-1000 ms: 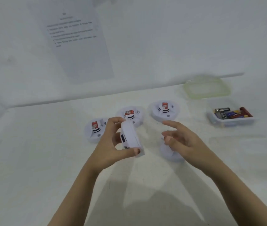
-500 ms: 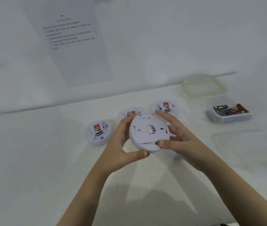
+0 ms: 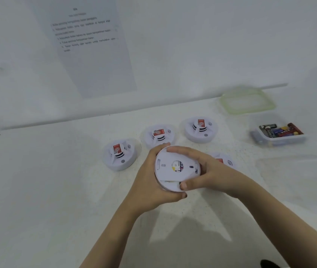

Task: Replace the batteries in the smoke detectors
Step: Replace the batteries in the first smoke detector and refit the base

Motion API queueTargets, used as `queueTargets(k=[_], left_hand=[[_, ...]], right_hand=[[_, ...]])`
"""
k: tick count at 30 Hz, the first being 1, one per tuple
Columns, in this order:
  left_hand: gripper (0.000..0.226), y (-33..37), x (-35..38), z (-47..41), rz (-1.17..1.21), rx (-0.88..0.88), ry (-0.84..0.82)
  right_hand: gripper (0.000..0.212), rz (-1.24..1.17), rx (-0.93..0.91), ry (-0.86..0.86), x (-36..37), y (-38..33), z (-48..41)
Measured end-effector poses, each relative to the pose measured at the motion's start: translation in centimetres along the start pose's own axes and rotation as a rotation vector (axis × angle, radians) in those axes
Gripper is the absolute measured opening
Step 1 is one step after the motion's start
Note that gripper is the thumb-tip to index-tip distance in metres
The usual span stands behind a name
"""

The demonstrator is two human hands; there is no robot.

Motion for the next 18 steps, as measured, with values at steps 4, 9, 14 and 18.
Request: queueTargets(k=[4, 9, 14, 18], left_hand=[[0.101, -2.0, -0.3, 1.2, 0.019, -0.037, 0.013], [0.096, -3.7, -1.2, 2.8, -0.030, -0.058, 0.061], [0.089, -3.3, -2.1, 3.6, -0.060, -0.070, 0.095], [0.087, -2.7, -2.5, 3.6, -0.076, -0.067, 0.104]], right_hand=[[0.071, 0.002, 0.012, -0.036, 1.6, 1.1, -0.4], [0.070, -0.005, 0.025, -0.089, 3.6, 2.5, -0.9], [0.069, -0.021, 0.015, -0.113, 4.0, 2.3, -1.2], [0.069, -0.015, 0.012, -0.146, 3.9, 1.9, -1.5]])
Point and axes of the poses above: each hand's wrist, its own z-axis away from the middle knuckle, its own x-axis out of the palm, y = z × x, the point moved 8 cm from there along -z, towards the middle knuckle, and after that the axes turned 9 degrees about -x, right-handed, at the moved point
